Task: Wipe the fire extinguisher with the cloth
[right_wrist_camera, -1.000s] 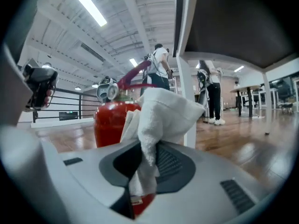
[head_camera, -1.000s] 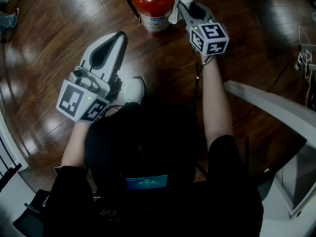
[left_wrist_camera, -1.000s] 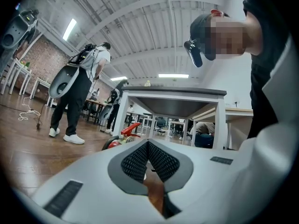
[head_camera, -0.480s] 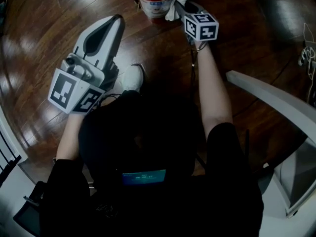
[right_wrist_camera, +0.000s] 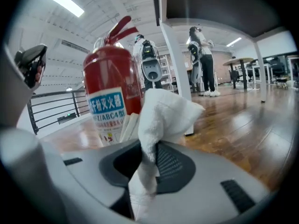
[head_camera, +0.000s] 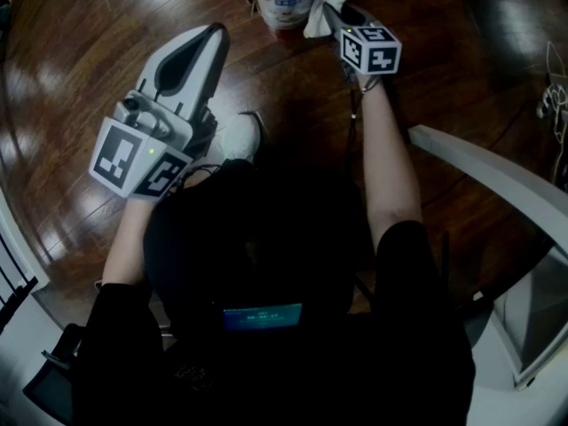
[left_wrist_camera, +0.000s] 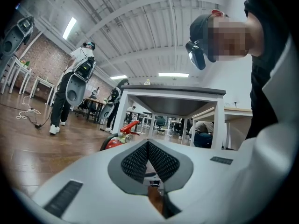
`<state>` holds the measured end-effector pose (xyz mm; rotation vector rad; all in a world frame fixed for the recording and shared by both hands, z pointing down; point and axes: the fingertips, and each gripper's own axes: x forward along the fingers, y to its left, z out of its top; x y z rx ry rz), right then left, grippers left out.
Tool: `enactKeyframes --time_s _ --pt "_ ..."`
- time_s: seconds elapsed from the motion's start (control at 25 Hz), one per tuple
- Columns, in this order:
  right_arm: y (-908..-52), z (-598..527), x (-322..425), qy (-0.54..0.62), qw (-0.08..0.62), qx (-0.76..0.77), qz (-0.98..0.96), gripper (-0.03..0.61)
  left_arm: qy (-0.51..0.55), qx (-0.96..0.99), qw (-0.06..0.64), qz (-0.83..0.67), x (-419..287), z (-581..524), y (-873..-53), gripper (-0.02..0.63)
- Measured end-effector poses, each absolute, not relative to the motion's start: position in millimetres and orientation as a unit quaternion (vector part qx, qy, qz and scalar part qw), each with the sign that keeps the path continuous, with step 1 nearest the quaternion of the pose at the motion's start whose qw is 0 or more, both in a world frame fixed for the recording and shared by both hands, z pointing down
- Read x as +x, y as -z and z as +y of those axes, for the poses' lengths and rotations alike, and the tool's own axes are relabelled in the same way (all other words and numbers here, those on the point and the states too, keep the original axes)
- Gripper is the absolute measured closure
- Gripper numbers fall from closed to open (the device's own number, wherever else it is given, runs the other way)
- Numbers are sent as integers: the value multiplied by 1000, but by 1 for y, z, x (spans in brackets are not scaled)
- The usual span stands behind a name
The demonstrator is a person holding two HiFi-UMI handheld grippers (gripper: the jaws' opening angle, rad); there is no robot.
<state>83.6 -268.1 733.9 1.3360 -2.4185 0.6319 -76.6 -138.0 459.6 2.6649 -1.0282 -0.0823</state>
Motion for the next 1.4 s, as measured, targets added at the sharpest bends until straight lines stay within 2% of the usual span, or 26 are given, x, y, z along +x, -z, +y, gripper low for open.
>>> enactKeyframes --time_s 0.4,0.64,0.96,1.4 --pt "-564 -306 122 -113 6 501 -858 483 25 935 137 -327 -51 -133 -457 615" --pt "-496 -300 116 -12 -4 504 -864 483 21 933 139 -332 -54 -132 -458 615" --pt "-523 -317 96 -4 29 487 -873 485 10 931 142 -336 -58 -132 -464 615" --pt "-633 -329 72 -112 81 438 -888 491 8 928 146 -343 -69 -141 -467 615"
